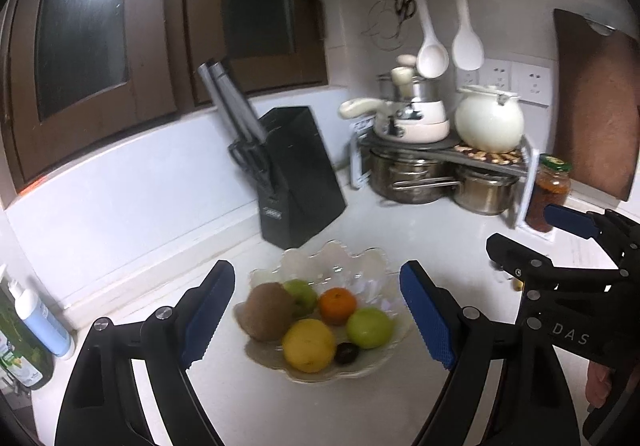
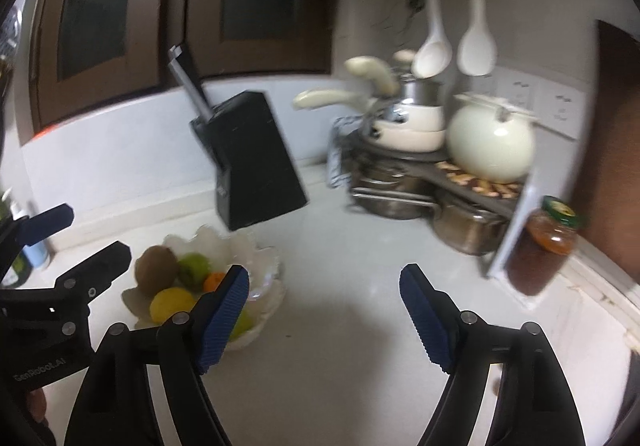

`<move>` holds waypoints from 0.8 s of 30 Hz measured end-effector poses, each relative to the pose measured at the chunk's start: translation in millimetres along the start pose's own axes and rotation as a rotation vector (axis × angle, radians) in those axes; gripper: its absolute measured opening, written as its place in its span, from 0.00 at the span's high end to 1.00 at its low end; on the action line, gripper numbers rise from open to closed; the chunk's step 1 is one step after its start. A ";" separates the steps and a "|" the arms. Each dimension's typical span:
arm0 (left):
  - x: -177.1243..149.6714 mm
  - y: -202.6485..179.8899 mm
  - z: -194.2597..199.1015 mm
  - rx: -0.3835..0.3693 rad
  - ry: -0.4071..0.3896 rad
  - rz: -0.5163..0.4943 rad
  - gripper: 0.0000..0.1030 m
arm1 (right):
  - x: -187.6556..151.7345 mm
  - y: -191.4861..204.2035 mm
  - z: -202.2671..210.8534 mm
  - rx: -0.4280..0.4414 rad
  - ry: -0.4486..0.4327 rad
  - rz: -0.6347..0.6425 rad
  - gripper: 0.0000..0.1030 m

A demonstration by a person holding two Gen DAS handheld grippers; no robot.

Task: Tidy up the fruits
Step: 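Withdraw both open tools and move toward the banana and loquats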

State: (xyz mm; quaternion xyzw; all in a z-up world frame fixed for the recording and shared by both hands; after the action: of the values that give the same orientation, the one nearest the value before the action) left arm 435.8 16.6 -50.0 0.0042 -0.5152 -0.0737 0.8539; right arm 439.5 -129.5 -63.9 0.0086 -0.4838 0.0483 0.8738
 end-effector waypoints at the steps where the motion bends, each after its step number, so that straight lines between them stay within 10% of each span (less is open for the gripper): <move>1: 1.2 -6.8 1.8 -0.011 -0.003 -0.006 0.18 | -0.5 -4.7 3.8 -0.009 -0.005 -0.006 0.23; 24: 8.6 -175.7 4.5 -0.288 -0.031 -0.129 0.17 | -46.0 -169.9 80.0 -0.330 -0.035 -0.237 0.23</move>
State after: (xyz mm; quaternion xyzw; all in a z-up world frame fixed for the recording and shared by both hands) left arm 414.3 -158.0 -54.9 -0.0866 -0.5112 -0.2016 0.8310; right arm 363.4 -307.0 -54.9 -0.0769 -0.4957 -0.1350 0.8545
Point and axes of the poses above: each gripper's, at about its wrist camera, not at the fingertips, and z roughly against the way its jaws point, y to its left, x to its top, the point moved 10 cm from there along -z, roughly the way its jaws point
